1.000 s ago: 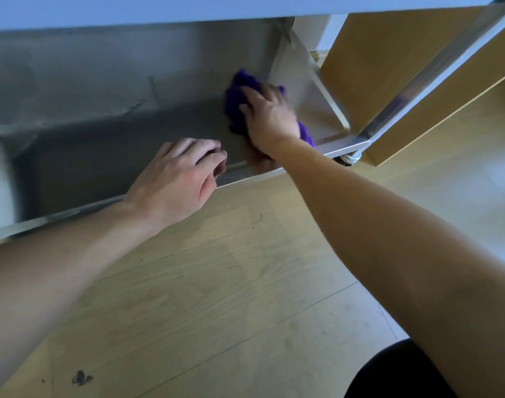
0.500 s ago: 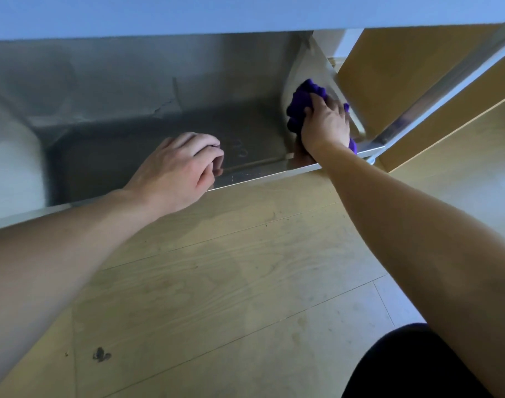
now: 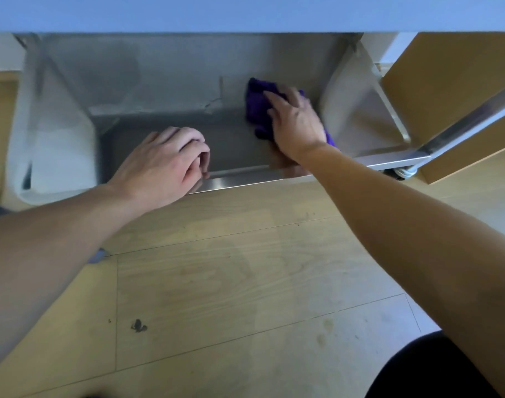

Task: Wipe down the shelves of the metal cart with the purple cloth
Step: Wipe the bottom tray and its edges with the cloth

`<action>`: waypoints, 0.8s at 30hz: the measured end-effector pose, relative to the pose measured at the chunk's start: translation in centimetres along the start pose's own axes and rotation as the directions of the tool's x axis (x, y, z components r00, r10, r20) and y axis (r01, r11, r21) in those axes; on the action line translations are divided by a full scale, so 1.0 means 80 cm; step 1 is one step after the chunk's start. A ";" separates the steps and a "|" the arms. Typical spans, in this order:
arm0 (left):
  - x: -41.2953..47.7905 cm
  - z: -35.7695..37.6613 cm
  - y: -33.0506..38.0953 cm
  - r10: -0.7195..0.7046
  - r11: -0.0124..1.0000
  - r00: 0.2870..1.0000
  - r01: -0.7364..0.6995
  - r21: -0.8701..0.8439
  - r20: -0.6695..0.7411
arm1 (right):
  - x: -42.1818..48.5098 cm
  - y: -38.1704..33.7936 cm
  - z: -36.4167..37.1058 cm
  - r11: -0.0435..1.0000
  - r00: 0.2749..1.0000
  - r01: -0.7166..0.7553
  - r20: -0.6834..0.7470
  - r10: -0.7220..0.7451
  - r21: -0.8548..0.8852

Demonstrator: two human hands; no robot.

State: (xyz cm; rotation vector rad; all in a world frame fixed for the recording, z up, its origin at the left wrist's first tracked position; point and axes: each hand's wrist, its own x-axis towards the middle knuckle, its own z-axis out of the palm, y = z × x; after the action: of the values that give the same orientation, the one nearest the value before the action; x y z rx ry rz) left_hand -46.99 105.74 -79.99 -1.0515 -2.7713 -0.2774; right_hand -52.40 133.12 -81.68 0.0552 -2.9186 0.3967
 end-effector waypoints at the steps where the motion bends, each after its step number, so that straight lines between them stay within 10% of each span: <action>1: -0.003 -0.001 -0.001 -0.012 1.000 1.000 0.012 -0.001 0.001 | -0.002 0.017 -0.006 0.998 0.998 -0.060 -0.026 0.060 -0.016; 8: -0.044 -0.014 -0.015 -0.089 0.996 0.996 0.089 0.003 -0.022 | 0.002 0.020 -0.010 0.870 0.876 -0.481 -0.096 0.472 -0.113; 17: -0.075 -0.022 -0.028 -0.148 0.989 0.989 0.148 0.028 -0.006 | 0.012 -0.152 0.042 0.981 0.976 0.193 0.104 -0.192 0.006; 24: -0.067 -0.017 -0.030 -0.155 0.988 0.988 0.155 0.021 -0.027 | 0.031 -0.029 0.011 0.995 0.995 -0.099 -0.005 0.099 -0.006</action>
State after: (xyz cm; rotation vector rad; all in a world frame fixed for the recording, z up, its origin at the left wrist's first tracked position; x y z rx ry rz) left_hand -44.52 100.19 -80.10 -0.8222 -2.8304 -0.2751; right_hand -54.88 130.64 -81.42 -0.0918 -2.9259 0.4031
